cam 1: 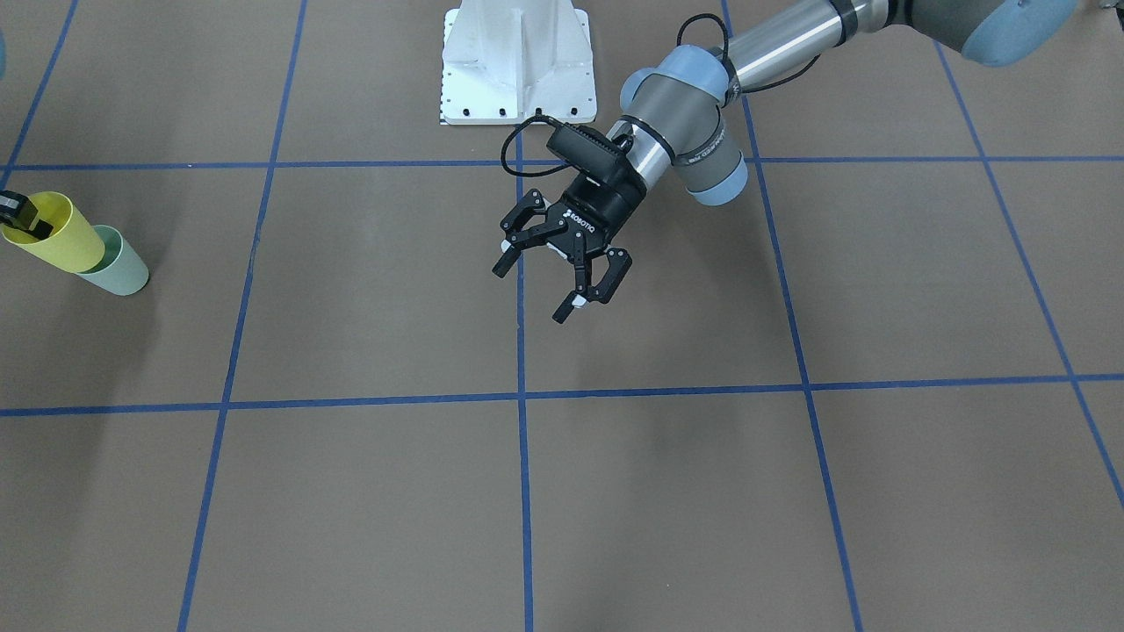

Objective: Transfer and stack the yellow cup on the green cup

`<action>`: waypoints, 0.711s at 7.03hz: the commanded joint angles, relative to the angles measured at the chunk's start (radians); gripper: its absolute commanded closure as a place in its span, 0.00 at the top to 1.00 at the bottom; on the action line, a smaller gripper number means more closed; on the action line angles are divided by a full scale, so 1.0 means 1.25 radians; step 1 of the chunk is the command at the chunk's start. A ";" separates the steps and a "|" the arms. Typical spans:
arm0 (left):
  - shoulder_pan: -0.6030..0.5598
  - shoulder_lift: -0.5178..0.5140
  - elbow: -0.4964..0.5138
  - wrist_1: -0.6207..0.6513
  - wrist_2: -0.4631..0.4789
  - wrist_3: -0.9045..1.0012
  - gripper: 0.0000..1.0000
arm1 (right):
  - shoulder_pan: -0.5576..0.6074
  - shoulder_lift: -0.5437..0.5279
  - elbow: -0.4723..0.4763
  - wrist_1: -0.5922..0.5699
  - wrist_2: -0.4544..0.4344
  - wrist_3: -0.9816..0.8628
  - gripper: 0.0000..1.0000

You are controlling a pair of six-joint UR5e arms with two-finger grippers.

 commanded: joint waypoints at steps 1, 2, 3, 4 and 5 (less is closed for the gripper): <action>0.000 0.000 0.000 0.000 0.000 0.000 1.00 | -0.003 0.000 -0.001 0.000 0.010 0.000 0.00; 0.000 0.000 0.000 0.000 0.000 0.000 1.00 | -0.009 0.000 -0.002 0.000 0.010 0.000 0.00; 0.000 0.000 0.000 0.000 0.000 0.000 1.00 | -0.012 0.000 -0.002 0.000 0.010 0.000 0.00; 0.000 0.000 0.000 0.000 0.000 0.000 1.00 | -0.012 0.000 -0.009 0.001 0.010 0.000 0.00; 0.001 -0.001 -0.001 0.000 0.000 0.000 1.00 | -0.013 0.000 -0.009 0.000 0.011 0.000 0.05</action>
